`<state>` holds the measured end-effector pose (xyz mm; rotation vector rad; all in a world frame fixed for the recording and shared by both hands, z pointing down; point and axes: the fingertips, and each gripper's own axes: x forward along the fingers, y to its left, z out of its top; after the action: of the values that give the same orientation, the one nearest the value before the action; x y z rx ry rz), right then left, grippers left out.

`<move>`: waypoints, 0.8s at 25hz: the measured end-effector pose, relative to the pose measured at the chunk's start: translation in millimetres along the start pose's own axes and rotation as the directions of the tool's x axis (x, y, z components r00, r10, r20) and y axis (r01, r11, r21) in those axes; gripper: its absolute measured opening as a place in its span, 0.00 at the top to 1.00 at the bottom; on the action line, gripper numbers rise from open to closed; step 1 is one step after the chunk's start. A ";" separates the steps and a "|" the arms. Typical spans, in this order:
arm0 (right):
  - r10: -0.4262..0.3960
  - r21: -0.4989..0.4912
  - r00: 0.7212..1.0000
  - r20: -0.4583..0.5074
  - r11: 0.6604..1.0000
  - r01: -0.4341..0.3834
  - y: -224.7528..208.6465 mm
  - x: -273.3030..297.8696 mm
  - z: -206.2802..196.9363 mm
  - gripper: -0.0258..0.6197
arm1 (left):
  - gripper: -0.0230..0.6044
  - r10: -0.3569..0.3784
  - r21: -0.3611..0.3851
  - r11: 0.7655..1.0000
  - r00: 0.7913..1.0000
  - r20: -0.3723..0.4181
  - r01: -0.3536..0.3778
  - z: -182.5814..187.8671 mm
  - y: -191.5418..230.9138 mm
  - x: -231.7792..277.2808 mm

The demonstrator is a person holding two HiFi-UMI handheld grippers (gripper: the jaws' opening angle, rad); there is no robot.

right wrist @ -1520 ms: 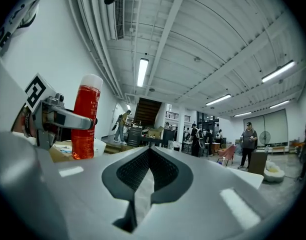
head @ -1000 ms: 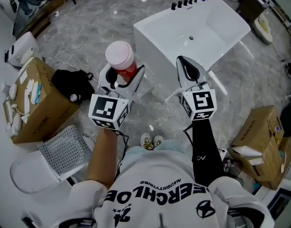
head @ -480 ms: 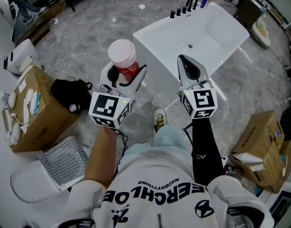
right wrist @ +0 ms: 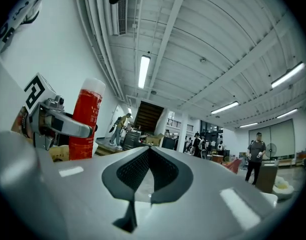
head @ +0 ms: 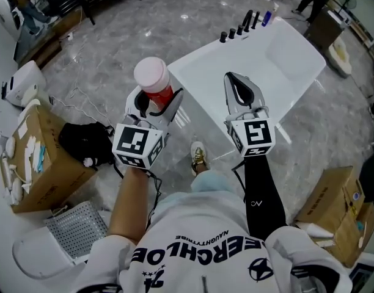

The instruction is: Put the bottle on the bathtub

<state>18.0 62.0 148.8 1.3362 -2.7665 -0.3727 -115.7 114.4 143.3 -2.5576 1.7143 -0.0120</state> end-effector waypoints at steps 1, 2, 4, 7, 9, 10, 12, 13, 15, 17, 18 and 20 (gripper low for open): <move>0.001 -0.004 1.000 0.015 1.000 -0.001 -9.6 14.8 0.3 0.91 | 0.32 0.004 -0.001 1.000 1.000 0.001 -0.004 -0.9 8.7 15.3; 0.005 -0.006 1.000 0.022 1.000 -0.005 -19.3 30.2 -0.6 0.91 | 0.32 0.007 -0.002 1.000 1.000 0.002 -0.007 -1.7 17.3 30.8; 0.014 -0.004 1.000 0.019 1.000 -0.013 -39.7 61.8 -5.0 0.91 | 0.32 0.014 -0.006 1.000 1.000 -0.001 -0.014 -2.6 33.5 62.5; 0.024 0.007 1.000 0.012 1.000 -0.024 -70.3 106.9 -13.9 0.91 | 0.32 0.026 -0.010 1.000 1.000 -0.008 -0.026 -4.5 57.1 109.6; 0.023 0.014 1.000 0.017 1.000 -0.023 -89.9 134.0 -20.3 0.91 | 0.32 0.039 -0.009 0.999 0.999 -0.012 -0.039 -6.8 73.1 137.7; 0.022 0.019 1.000 0.022 1.000 -0.022 -99.1 147.2 -22.9 0.91 | 0.32 0.043 -0.008 0.999 0.999 -0.015 -0.043 -7.8 80.9 151.1; 0.021 0.030 0.999 0.027 0.999 -0.022 -115.6 172.4 -28.3 0.91 | 0.33 0.043 -0.008 0.999 0.999 -0.019 -0.044 -9.5 95.4 176.7; 0.021 0.035 0.999 0.027 0.999 -0.022 -122.8 184.0 -31.4 0.91 | 0.33 0.040 -0.009 0.999 0.999 -0.020 -0.040 -10.7 101.8 188.4; 0.021 0.046 0.999 0.028 0.999 -0.022 -135.4 205.4 -38.4 0.91 | 0.33 0.033 -0.011 0.999 0.999 -0.019 -0.033 -13.7 113.9 209.7; 0.021 0.051 0.999 0.024 0.998 -0.022 -145.0 224.9 -46.4 0.91 | 0.33 0.027 -0.011 1.000 0.999 -0.018 -0.027 -17.9 125.6 228.7; 0.021 0.054 1.000 0.020 0.998 -0.022 -148.9 233.8 -50.3 0.91 | 0.33 0.024 -0.011 1.000 1.000 -0.020 -0.025 -20.6 131.2 237.3; 0.017 0.062 1.000 0.015 0.998 -0.018 -157.0 250.5 -55.4 0.91 | 0.32 0.022 -0.013 1.000 0.999 -0.026 -0.022 -25.0 142.1 254.7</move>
<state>-10.5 -237.4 150.1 1.3267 -2.8224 -0.2991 -151.1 -176.0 153.0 -2.5585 1.7573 -0.0332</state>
